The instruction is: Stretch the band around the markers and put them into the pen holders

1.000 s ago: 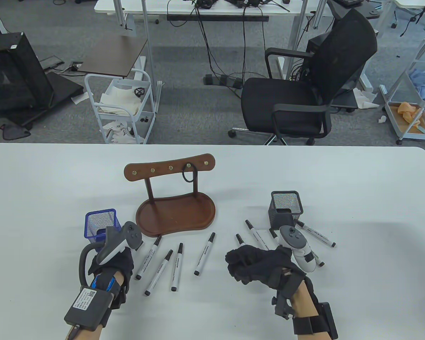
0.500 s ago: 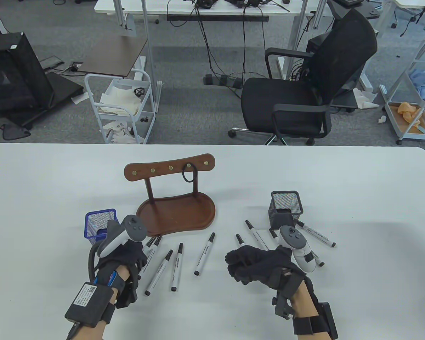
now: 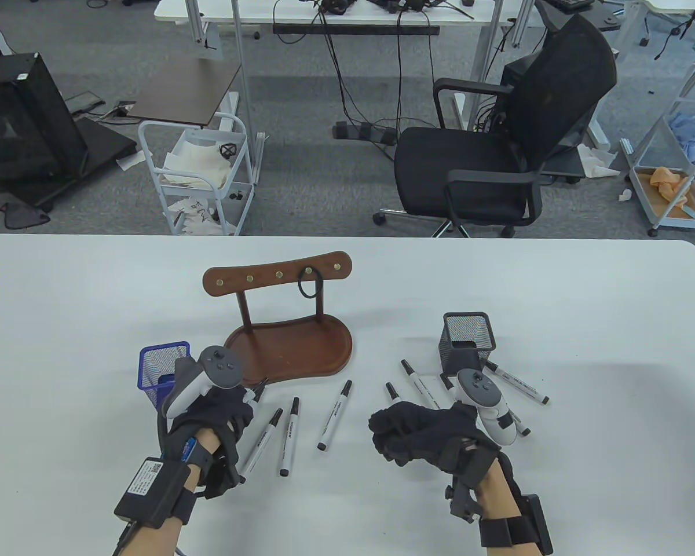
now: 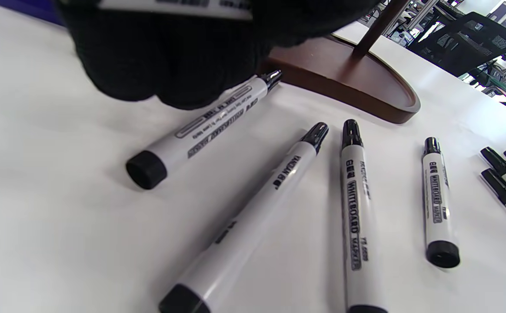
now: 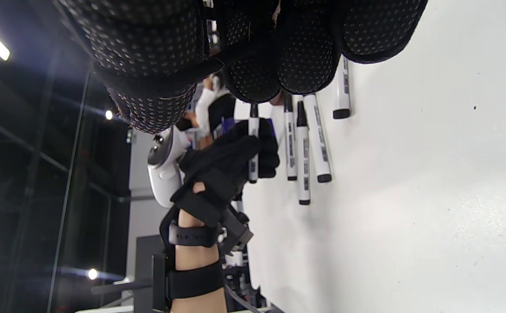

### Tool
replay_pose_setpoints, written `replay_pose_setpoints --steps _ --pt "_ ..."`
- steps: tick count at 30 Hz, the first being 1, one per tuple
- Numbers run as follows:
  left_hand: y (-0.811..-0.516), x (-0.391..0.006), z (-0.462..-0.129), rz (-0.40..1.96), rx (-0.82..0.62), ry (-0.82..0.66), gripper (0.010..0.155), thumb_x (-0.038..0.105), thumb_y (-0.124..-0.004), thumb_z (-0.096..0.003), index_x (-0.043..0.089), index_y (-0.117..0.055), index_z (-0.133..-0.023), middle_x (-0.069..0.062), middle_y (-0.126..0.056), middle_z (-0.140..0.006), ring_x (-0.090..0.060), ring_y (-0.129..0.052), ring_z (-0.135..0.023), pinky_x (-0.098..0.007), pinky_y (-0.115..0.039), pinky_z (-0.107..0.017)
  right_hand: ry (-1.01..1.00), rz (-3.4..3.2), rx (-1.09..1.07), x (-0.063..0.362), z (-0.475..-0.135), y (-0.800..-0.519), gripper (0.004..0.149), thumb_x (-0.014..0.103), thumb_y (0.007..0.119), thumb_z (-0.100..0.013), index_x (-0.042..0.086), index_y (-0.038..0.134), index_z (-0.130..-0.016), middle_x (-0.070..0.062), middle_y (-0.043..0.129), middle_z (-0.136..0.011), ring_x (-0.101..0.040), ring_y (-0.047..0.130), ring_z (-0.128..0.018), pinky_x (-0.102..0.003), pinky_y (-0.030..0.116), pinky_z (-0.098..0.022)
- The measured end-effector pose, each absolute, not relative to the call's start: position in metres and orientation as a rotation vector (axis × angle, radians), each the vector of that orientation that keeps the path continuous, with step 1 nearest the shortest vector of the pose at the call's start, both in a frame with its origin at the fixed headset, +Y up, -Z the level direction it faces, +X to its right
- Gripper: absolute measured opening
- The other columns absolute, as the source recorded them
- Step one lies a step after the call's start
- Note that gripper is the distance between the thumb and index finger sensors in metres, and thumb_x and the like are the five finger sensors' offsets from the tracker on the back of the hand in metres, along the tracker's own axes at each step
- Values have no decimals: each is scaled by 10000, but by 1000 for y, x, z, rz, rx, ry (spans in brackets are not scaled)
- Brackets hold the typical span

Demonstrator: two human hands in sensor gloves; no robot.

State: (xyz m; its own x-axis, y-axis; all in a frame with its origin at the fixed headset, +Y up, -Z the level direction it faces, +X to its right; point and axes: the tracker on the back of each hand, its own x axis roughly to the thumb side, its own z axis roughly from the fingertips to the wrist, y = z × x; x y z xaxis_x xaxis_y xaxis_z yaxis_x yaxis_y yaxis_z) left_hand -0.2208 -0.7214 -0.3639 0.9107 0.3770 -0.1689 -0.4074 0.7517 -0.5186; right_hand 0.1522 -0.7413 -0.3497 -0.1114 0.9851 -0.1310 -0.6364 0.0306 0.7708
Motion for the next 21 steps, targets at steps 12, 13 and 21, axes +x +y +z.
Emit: replay_pose_setpoints --steps 12,13,21 --pt "-737 -221 -370 398 -599 75 667 330 -742 -601 -6 -444 -1095 -178 -733 -916 -264 -876 -661 -497 -801 -528 829 1504 560 152 -349 -741 529 316 958 -473 278 755 -961 -103 894 -920 -397 842 -793 -581 703 -607" --pt "-739 -221 -371 388 -601 79 682 337 -757 -595 -6 -447 -1096 -177 -733 -915 -264 -875 -662 -498 -800 -529 830 1504 558 152 -349 -742 531 315 959 -473 278 755 -961 -101 895 -920 -398 841 -794 -582 702 -607" --pt "-750 -219 -375 354 -620 92 704 334 -811 -578 -17 -475 -1087 -178 -716 -916 -271 -864 -680 -506 -794 -542 831 1507 557 152 -349 -741 531 314 960 -474 278 754 -962 -103 893 -920 -399 840 -795 -582 702 -608"
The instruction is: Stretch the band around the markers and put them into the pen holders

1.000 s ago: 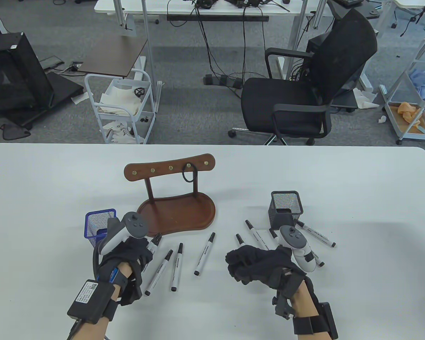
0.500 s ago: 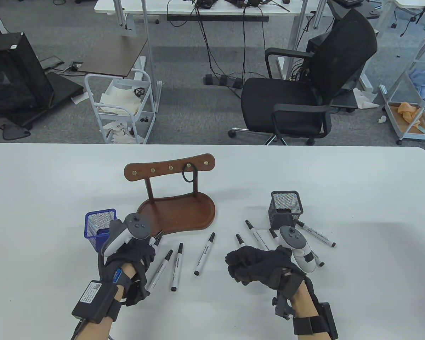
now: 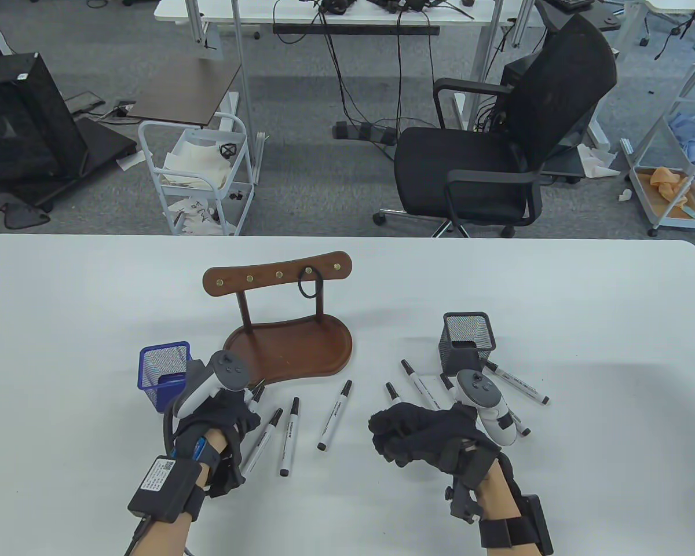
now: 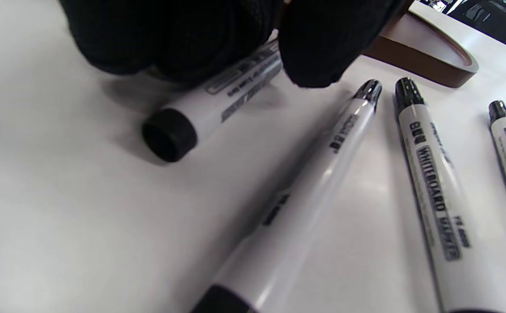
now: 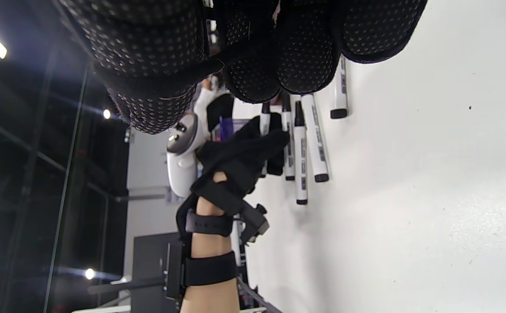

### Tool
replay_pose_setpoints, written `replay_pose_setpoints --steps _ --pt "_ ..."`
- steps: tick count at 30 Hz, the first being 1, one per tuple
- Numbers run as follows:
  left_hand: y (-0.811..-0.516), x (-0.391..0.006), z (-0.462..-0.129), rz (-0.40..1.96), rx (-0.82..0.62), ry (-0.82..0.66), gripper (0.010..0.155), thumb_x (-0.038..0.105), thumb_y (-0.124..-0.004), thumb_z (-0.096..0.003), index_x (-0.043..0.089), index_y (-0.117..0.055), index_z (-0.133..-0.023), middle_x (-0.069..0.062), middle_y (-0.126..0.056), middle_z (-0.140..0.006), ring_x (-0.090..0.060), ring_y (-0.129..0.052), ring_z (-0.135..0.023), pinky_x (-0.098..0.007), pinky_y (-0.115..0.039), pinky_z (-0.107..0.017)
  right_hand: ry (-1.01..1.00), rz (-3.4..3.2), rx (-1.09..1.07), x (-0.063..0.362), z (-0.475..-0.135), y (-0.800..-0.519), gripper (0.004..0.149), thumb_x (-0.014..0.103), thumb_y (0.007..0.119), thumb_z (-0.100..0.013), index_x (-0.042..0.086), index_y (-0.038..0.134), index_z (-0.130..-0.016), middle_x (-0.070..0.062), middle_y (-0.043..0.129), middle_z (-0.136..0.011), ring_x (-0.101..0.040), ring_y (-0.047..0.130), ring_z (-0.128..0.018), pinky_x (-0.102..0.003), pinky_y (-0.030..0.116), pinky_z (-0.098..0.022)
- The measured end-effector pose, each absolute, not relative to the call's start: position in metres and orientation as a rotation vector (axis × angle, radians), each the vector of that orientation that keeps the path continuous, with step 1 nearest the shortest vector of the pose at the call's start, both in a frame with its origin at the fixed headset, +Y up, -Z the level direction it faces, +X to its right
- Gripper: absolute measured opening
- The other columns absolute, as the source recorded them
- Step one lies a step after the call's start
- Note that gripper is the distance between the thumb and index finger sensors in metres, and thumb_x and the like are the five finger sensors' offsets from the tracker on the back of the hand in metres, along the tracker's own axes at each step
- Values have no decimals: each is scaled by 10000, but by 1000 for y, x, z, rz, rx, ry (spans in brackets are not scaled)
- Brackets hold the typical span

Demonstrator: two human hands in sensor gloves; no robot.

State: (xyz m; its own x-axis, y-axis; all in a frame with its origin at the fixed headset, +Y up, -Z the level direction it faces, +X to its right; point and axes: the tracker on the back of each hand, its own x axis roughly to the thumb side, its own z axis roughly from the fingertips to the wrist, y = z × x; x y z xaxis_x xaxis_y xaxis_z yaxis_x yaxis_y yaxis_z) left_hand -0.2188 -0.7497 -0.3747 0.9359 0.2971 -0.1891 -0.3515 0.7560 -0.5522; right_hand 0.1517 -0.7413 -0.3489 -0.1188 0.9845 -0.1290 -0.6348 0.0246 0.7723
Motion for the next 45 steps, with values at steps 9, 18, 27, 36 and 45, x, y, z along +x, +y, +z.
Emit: replay_pose_setpoints --steps 9,18,27,36,45 --pt "-751 -219 -374 349 -608 86 649 298 -828 -576 -8 -522 -1060 -167 -723 -892 -270 -865 -683 -504 -809 -550 837 1510 542 152 -348 -742 530 314 960 -472 277 756 -960 -102 893 -921 -399 841 -794 -582 702 -607" --pt "-751 -219 -373 324 -593 89 553 302 -814 -588 36 -584 -1015 -157 -761 -835 -245 -875 -643 -494 -828 -529 837 1509 536 153 -348 -742 528 314 960 -472 277 759 -958 -105 893 -920 -398 841 -794 -581 703 -607" --pt "-751 -220 -370 345 -655 33 545 343 -721 -596 39 -530 -1005 -176 -722 -861 -278 -840 -669 -524 -784 -550 837 1506 536 153 -349 -742 526 313 959 -474 274 759 -959 -107 894 -919 -400 842 -793 -582 702 -608" --pt "-736 -215 -357 380 -670 -15 517 340 -657 -609 40 -498 -999 -215 -677 -938 -319 -827 -717 -533 -773 -565 841 1506 539 152 -349 -742 526 314 959 -474 275 760 -959 -106 894 -919 -399 841 -794 -582 702 -608" --pt "-724 -203 -346 432 -702 -62 486 319 -619 -617 38 -476 -987 -274 -635 -1008 -393 -821 -783 -516 -815 -559 835 1504 542 153 -349 -742 523 313 959 -475 275 760 -958 -107 894 -918 -397 842 -793 -581 703 -608"
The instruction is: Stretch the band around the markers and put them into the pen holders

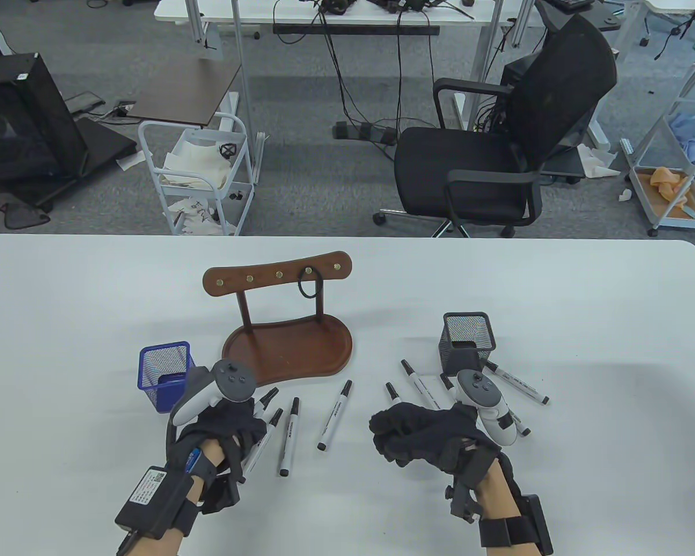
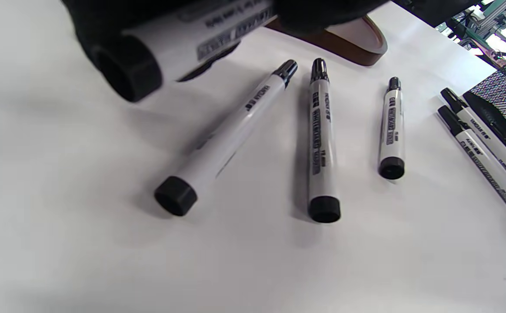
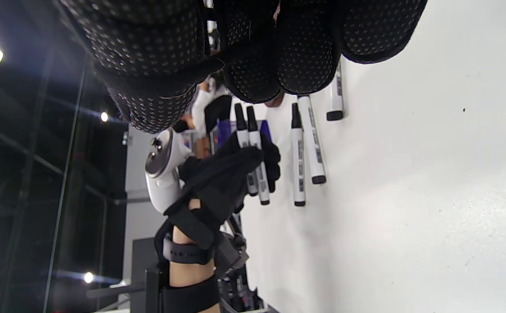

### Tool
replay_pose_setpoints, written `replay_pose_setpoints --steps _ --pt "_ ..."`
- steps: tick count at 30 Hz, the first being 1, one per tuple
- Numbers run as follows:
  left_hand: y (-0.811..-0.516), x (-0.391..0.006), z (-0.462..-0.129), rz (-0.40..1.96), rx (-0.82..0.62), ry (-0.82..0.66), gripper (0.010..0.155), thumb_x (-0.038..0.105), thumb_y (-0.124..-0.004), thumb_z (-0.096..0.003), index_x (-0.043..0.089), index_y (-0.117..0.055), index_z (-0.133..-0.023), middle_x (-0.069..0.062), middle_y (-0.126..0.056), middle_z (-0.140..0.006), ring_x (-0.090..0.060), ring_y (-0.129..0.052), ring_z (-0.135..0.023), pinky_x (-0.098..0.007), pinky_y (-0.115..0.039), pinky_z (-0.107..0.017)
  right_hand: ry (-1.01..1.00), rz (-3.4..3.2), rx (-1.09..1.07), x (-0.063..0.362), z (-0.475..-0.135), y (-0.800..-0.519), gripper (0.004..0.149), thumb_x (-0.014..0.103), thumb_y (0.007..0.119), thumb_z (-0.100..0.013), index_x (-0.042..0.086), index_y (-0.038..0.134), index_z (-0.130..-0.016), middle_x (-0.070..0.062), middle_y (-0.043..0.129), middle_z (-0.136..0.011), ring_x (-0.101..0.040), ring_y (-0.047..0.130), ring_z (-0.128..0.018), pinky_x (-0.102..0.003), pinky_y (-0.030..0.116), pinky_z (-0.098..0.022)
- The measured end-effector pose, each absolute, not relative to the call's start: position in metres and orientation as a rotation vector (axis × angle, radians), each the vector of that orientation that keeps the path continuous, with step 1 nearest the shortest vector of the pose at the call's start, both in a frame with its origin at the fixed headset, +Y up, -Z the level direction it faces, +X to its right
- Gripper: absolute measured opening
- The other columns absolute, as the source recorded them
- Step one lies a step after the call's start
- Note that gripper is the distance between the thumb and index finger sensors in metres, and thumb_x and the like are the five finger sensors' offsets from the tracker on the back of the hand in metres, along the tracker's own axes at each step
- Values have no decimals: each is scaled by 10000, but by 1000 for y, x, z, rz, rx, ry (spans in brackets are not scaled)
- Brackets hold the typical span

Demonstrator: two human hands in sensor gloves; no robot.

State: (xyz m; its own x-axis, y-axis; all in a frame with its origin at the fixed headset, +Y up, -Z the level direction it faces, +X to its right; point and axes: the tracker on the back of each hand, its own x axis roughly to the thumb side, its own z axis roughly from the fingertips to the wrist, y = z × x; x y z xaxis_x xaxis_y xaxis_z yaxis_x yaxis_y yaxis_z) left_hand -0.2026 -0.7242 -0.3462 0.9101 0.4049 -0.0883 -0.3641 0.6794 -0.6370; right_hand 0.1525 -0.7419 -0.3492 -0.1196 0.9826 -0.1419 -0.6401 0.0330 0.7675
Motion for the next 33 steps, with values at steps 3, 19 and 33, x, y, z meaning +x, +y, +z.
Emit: replay_pose_setpoints --steps 3,19,33 --pt "-719 -199 -344 428 -694 -65 479 317 -609 -619 40 -475 -987 -293 -618 -1030 -424 -809 -815 -508 -823 -566 836 1504 541 152 -349 -742 524 315 958 -474 274 761 -958 -106 895 -917 -397 843 -791 -581 703 -607" --pt "-715 -182 -341 455 -680 -72 456 279 -630 -618 56 -505 -996 -296 -729 -1019 -450 -935 -784 -504 -913 -537 824 1491 551 154 -349 -741 519 316 956 -475 273 764 -955 -105 899 -913 -392 848 -788 -577 706 -606" --pt "-727 -187 -339 402 -644 -13 586 331 -713 -611 109 -411 -1061 -78 -835 -780 -155 -944 -501 -382 -895 -384 814 1483 551 155 -349 -740 513 316 954 -477 269 767 -952 -105 900 -911 -392 848 -787 -577 706 -605"
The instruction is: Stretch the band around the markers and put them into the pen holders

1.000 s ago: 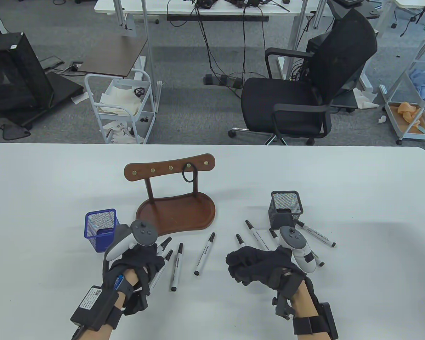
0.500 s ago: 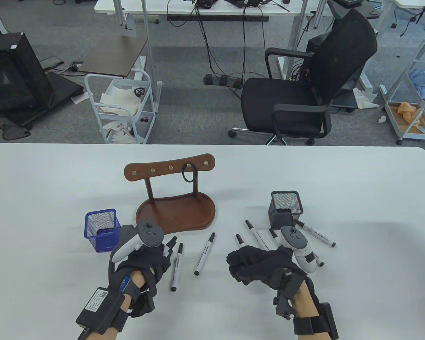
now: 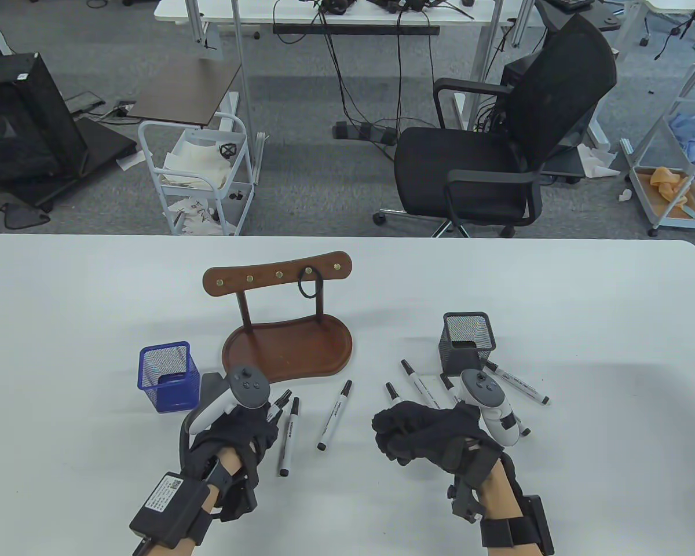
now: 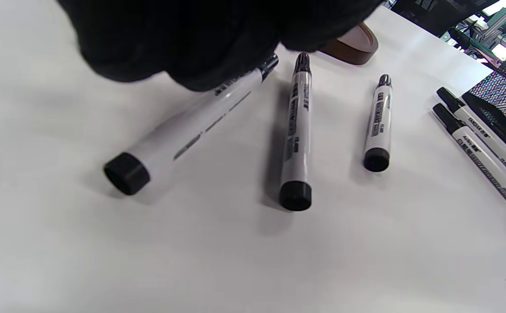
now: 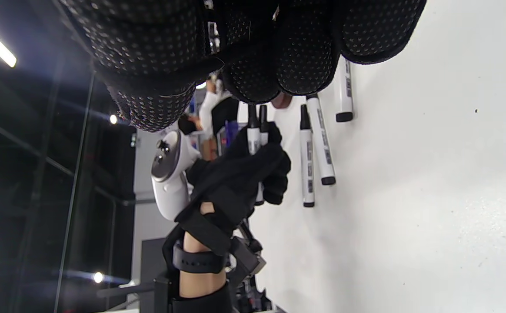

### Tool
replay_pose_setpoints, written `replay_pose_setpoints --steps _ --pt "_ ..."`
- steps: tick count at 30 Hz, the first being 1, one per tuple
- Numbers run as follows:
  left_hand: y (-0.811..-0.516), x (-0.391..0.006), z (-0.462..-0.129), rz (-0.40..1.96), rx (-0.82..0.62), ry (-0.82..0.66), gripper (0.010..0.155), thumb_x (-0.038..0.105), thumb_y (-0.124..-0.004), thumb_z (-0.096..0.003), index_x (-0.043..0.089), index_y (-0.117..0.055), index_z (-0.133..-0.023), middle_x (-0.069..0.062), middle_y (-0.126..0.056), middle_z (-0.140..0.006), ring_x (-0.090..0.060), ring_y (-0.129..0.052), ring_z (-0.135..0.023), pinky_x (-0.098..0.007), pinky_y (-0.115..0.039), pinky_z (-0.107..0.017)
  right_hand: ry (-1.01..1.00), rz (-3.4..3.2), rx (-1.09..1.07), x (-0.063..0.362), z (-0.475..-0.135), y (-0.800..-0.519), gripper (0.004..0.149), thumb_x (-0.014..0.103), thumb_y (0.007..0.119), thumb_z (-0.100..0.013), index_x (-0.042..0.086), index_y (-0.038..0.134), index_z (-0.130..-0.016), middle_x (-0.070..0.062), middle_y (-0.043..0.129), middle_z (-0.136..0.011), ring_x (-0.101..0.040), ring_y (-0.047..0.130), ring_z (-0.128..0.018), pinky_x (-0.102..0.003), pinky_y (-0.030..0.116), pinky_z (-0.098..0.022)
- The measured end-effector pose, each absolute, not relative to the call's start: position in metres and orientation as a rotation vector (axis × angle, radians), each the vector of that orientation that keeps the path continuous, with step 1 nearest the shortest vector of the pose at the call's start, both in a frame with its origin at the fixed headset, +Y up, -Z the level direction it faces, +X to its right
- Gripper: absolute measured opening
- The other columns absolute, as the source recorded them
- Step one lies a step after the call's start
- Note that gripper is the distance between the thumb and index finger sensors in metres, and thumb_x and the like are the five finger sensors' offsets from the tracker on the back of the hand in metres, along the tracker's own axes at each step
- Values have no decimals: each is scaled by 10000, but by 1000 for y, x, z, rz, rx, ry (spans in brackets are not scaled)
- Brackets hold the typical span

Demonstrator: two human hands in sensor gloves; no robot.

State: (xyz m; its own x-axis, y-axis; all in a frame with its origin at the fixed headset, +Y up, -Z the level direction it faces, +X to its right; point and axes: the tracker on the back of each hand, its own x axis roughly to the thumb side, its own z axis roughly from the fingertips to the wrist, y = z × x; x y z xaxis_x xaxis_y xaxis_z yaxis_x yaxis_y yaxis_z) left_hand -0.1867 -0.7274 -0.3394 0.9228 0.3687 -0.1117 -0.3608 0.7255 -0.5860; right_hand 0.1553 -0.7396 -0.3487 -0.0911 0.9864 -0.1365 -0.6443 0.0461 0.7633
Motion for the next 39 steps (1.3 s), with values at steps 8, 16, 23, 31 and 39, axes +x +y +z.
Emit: replay_pose_setpoints --steps 8,16,23,31,39 --pt "-743 -192 -336 354 -658 40 673 344 -799 -571 79 -432 -1069 -71 -840 -755 -153 -944 -480 -383 -898 -369 815 1483 550 155 -349 -740 511 315 955 -476 270 769 -950 -104 900 -911 -392 848 -787 -576 706 -606" --pt "-752 -193 -338 321 -669 42 683 335 -818 -562 58 -457 -1072 -83 -831 -772 -168 -944 -501 -397 -895 -385 812 1481 543 156 -349 -740 508 315 954 -476 268 771 -948 -105 900 -910 -391 848 -787 -577 706 -605" --pt "-754 -196 -341 342 -628 63 618 320 -823 -563 56 -542 -1045 -89 -841 -758 -186 -953 -505 -416 -897 -389 814 1487 543 157 -349 -740 506 314 954 -477 266 774 -948 -105 901 -909 -392 849 -786 -576 706 -605" --pt "-753 -197 -344 325 -588 72 532 335 -836 -569 90 -639 -999 -99 -849 -748 -206 -958 -509 -433 -894 -394 818 1493 532 157 -349 -740 506 314 954 -476 264 775 -947 -108 900 -908 -395 849 -784 -578 706 -604" --pt "-754 -197 -344 337 -635 37 519 331 -751 -596 48 -589 -1000 -112 -802 -773 -235 -920 -547 -461 -856 -429 820 1495 527 158 -349 -740 506 311 954 -477 263 775 -948 -108 901 -908 -396 848 -785 -579 705 -604"
